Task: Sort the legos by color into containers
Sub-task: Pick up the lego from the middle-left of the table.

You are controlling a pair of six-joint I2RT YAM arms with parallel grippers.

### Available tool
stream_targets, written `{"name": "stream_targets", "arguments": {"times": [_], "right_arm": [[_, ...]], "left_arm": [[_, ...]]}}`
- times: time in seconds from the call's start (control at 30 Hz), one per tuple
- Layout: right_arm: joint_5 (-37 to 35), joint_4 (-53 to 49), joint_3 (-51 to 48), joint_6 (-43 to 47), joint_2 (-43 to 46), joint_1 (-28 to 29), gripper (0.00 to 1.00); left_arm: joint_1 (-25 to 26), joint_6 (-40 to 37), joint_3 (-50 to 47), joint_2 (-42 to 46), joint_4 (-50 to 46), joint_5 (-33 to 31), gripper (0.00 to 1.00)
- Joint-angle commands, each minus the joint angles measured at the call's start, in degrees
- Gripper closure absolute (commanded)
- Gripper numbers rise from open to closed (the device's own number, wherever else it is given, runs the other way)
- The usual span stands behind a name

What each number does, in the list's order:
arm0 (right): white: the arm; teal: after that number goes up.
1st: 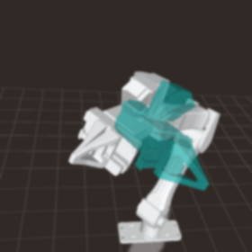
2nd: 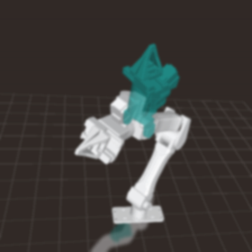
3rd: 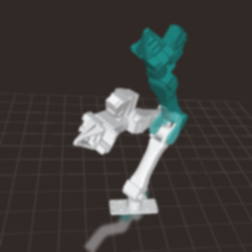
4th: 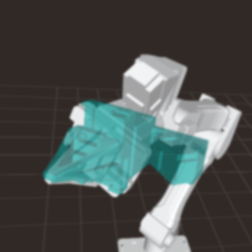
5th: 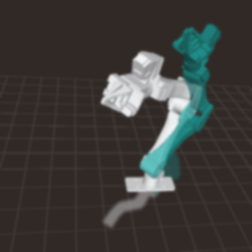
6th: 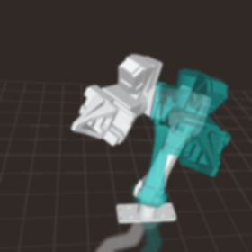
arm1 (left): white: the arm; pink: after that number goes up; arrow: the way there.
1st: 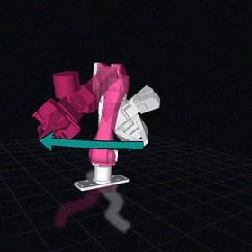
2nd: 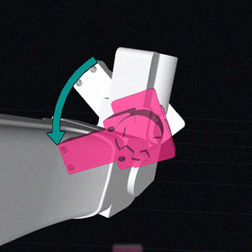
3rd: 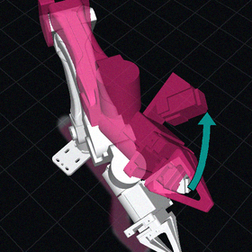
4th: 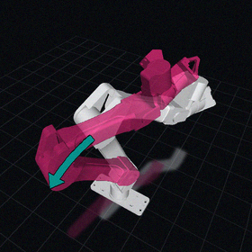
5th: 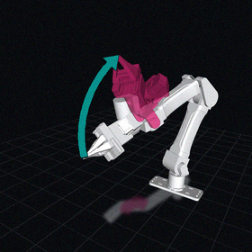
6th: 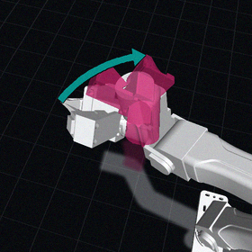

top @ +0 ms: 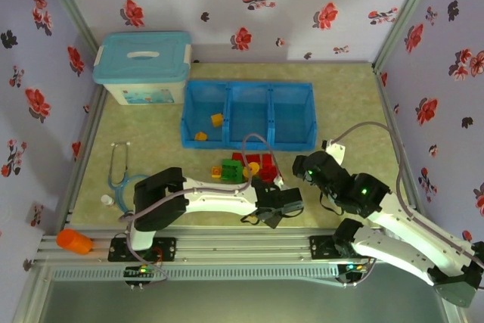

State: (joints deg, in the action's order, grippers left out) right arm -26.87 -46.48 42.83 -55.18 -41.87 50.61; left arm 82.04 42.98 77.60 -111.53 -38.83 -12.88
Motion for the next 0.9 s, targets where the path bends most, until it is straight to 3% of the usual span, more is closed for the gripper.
{"name": "stream_targets", "arguments": {"times": [0.0,0.27,0.57,0.87], "right_arm": [[-1.9,0.1,-1.0,-1.7,0.7,-0.3,0.24],[-2.2,0.3,-1.2,-1.9,0.9,-0.2,0.25],[-2.9,0.0,-0.6,-1.8,1.0,-0.2,0.26],[-3.5,-1.2,-0.3,-2.1,2.0,-0.3,0.26]], "left_arm": [[0.4,0.6,0.8,-1.6,-2.4,-0.1,0.51],[0.4,0.3,1.2,-2.9,-2.4,-0.3,0.54],[0.4,-0.7,2.4,-3.2,-4.0,-2.3,0.66],[-1.4,-2.3,2.0,1.8,-3.7,-4.0,0.7]]}}
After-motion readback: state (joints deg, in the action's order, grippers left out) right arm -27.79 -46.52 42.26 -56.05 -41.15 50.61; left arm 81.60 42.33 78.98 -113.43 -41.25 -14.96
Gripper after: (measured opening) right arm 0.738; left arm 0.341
